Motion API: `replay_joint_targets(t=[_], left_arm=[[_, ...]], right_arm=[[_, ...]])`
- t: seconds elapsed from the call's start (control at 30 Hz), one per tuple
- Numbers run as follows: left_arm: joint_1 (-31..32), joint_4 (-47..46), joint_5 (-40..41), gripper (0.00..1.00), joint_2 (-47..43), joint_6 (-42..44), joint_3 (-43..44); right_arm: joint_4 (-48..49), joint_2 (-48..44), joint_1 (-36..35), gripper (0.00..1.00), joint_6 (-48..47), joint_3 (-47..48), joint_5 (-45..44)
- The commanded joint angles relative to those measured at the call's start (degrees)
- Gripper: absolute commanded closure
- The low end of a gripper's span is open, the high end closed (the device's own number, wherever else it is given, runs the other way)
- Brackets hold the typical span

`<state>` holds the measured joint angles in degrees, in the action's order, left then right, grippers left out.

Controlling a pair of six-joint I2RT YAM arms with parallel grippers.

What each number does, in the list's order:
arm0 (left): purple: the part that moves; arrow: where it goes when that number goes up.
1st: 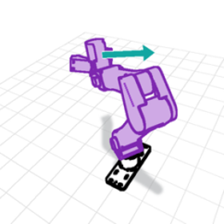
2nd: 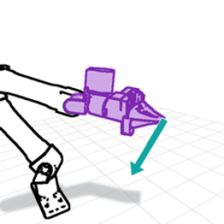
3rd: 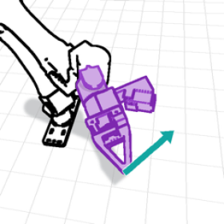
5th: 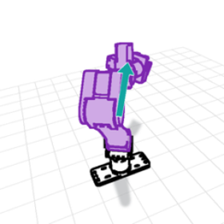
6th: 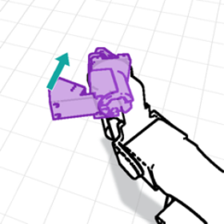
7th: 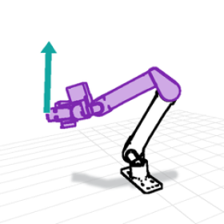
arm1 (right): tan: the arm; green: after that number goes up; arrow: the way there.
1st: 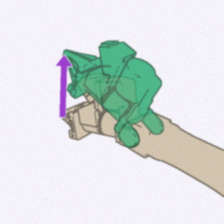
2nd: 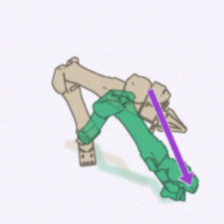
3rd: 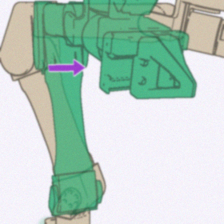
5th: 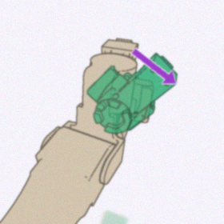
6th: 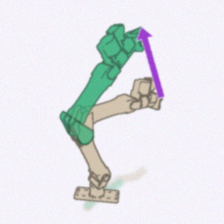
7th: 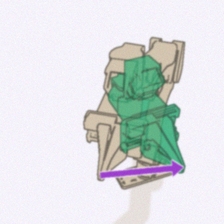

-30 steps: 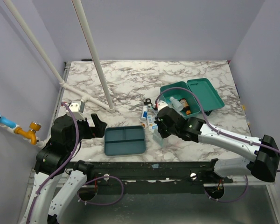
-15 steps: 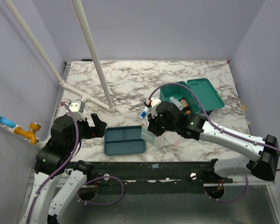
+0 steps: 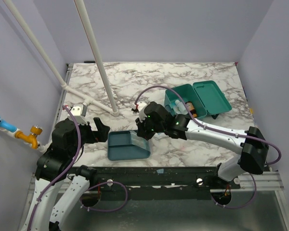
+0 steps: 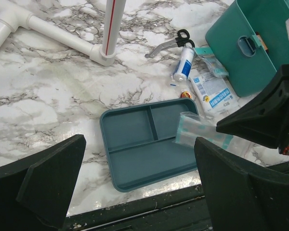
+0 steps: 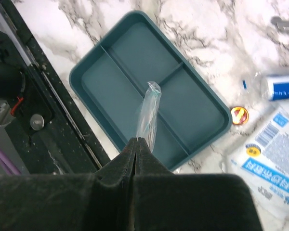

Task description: Organize the medicine kit

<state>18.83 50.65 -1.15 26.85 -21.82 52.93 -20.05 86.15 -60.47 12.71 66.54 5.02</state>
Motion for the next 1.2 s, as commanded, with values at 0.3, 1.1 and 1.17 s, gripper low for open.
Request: replay_joint_targets(t=[0.3, 1.1, 1.17], left_arm=[[-0.2, 0.1, -0.9, 0.01, -2.0, 0.3, 0.1], [-0.2, 1.1, 0.7, 0.02, -4.1, 0.6, 0.6], [-0.2, 1.2, 0.7, 0.01, -4.1, 0.6, 0.7]], right_arm=[[8.7, 13.0, -0.7, 0.99, -3.9, 11.3, 5.3], [11.5, 31.0, -0.6, 0.99, -11.9, 21.6, 11.9], [11.6, 31.9, -0.7, 0.99, -11.9, 21.6, 11.5]])
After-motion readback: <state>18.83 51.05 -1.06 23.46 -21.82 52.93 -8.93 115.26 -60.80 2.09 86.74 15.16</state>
